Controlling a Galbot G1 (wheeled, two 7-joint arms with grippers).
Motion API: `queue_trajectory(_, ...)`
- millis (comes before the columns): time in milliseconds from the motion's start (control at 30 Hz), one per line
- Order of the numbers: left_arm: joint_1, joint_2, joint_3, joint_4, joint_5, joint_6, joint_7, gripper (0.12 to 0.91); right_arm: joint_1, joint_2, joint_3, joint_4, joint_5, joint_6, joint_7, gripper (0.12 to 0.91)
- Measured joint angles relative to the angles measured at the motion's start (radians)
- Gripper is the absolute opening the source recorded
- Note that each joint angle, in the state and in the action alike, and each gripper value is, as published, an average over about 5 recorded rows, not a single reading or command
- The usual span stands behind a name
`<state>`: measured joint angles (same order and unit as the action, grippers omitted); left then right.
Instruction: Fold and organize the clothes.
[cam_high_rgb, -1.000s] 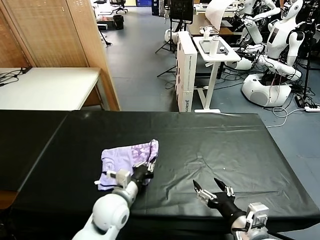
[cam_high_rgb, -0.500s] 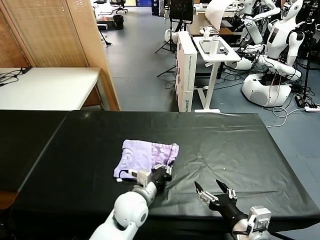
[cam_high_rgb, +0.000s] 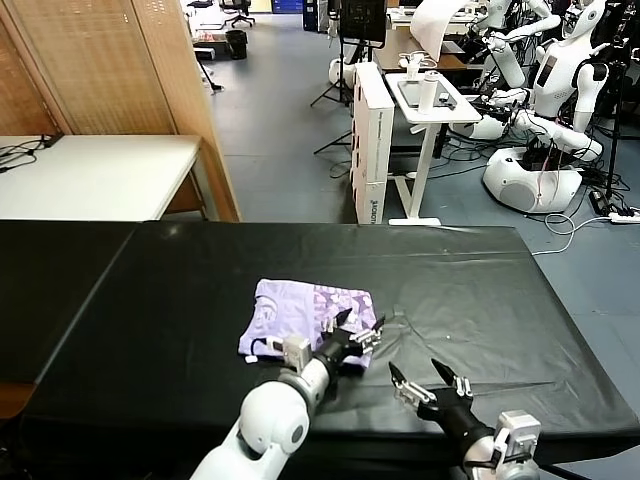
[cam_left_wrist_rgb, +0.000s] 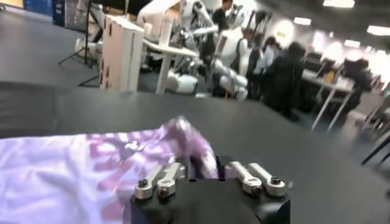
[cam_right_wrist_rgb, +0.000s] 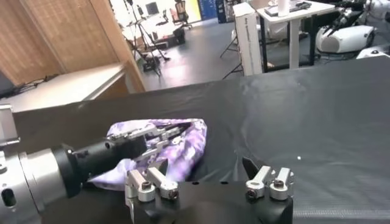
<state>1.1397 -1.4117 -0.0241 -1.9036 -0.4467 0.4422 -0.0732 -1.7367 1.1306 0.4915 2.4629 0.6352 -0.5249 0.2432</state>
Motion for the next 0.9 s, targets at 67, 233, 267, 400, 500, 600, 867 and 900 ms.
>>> queue_trajectory(67, 0.007, 0.002, -0.013, -0.012, 0.010, -0.013, 0.013, 0.902, 0.009, -0.007, -0.007, -0.006, -0.031, 0.011, -0.019, 0.907)
queue_trajectory(233, 0.034, 0.041, -0.080, -0.068, 0.140, -0.023, 0.077, 0.907, 0.043, -0.031, -0.043, -0.036, -0.169, 0.067, -0.092, 0.907)
queue_trajectory(267, 0.043, 0.056, -0.098, -0.080, 0.181, -0.024, 0.088, 0.907, 0.053, -0.037, -0.051, -0.044, -0.191, 0.075, -0.101, 0.907)
queue_trajectory(400, 0.100, 0.127, -0.174, -0.108, 0.337, -0.030, 0.085, 0.907, 0.110, -0.061, -0.083, -0.091, -0.225, 0.089, -0.110, 0.907)
queue_trajectory(500, 0.150, 0.170, -0.229, -0.112, 0.402, -0.038, 0.065, 0.907, 0.175, -0.074, -0.108, -0.145, -0.230, 0.097, -0.109, 0.907)
queue_trajectory(600, 0.190, 0.191, -0.281, -0.114, 0.433, -0.025, 0.044, 0.907, 0.247, -0.077, -0.138, -0.211, -0.236, 0.102, -0.111, 0.907)
queue_trajectory(867, 0.257, 0.207, -0.358, -0.127, 0.519, 0.003, 0.037, 0.907, 0.426, -0.072, -0.214, -0.373, -0.244, 0.100, -0.111, 0.907)
queue_trajectory(900, 0.263, 0.204, -0.362, -0.126, 0.527, 0.005, 0.037, 0.907, 0.444, -0.071, -0.222, -0.390, -0.244, 0.100, -0.110, 0.907)
